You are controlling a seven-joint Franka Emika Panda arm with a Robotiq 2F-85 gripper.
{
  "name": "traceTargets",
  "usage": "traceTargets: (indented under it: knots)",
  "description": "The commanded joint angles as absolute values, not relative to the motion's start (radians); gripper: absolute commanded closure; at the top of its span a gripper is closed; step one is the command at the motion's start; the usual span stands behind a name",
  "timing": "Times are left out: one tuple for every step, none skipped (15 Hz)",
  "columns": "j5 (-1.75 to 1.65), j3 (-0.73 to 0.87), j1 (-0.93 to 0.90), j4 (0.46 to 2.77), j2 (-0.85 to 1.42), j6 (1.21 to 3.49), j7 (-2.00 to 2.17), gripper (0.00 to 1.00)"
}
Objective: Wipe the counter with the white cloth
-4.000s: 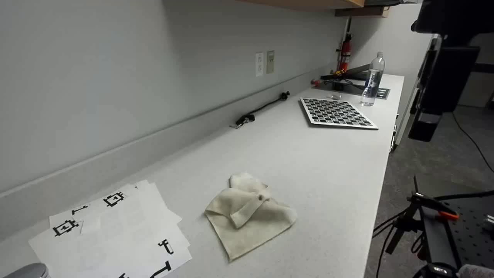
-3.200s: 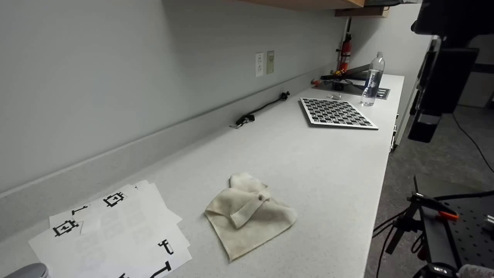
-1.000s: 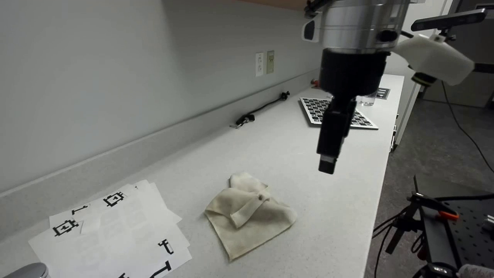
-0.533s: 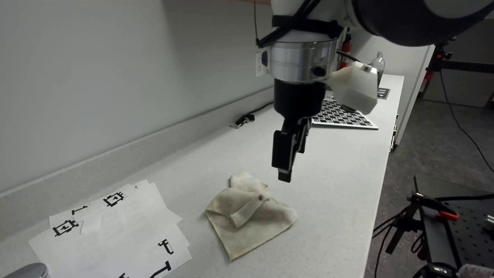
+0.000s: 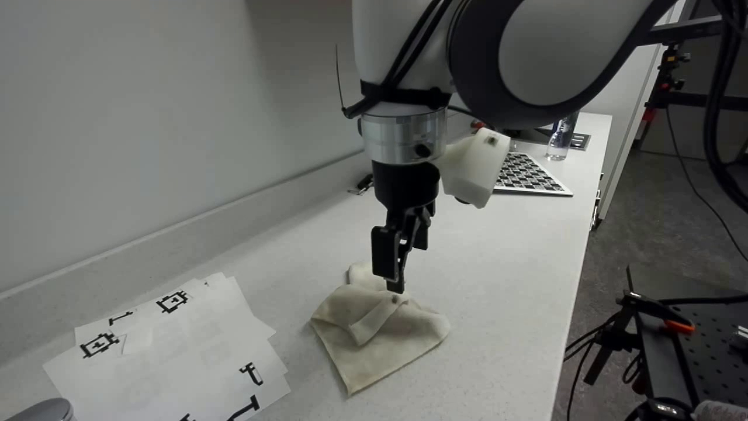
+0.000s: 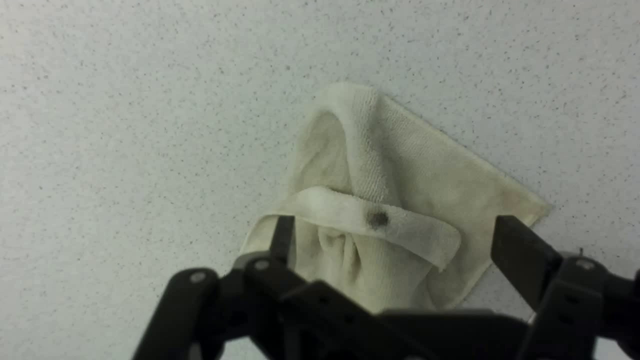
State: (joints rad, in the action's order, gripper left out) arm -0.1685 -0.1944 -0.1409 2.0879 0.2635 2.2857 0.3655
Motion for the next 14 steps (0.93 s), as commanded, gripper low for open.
traceTargets:
  knots:
    - [-0.156, -0.161, -0.174, 2.086, 0.262, 2.285, 0.357, 0.00]
    - [-0.156, -0.161, -0.174, 2.085, 0.262, 2.285, 0.357, 0.00]
    - [-0.156, -0.161, -0.175, 2.084, 0.262, 2.285, 0.357, 0.00]
    - [-0.156, -0.161, -0.175, 2.084, 0.262, 2.285, 0.357, 0.00]
    - [-0.150, -0.159, -0.173, 2.083, 0.267, 2.289, 0.356, 0.00]
    - [-0.154, -0.154, -0.173, 2.083, 0.276, 2.308, 0.356, 0.00]
    - [-0.165, -0.144, -0.170, 2.084, 0.287, 2.329, 0.353, 0.00]
    - [-0.161, -0.138, -0.164, 2.083, 0.298, 2.346, 0.343, 0.00]
    - [-0.162, -0.129, -0.162, 2.080, 0.315, 2.371, 0.340, 0.00]
    - [-0.173, -0.118, -0.164, 2.078, 0.331, 2.395, 0.342, 0.00]
    - [-0.170, -0.109, -0.163, 2.075, 0.350, 2.418, 0.335, 0.00]
    - [-0.172, -0.100, -0.165, 2.072, 0.370, 2.440, 0.332, 0.00]
    - [-0.173, -0.091, -0.167, 2.067, 0.393, 2.460, 0.326, 0.00]
    - [-0.170, -0.086, -0.169, 2.061, 0.413, 2.471, 0.317, 0.00]
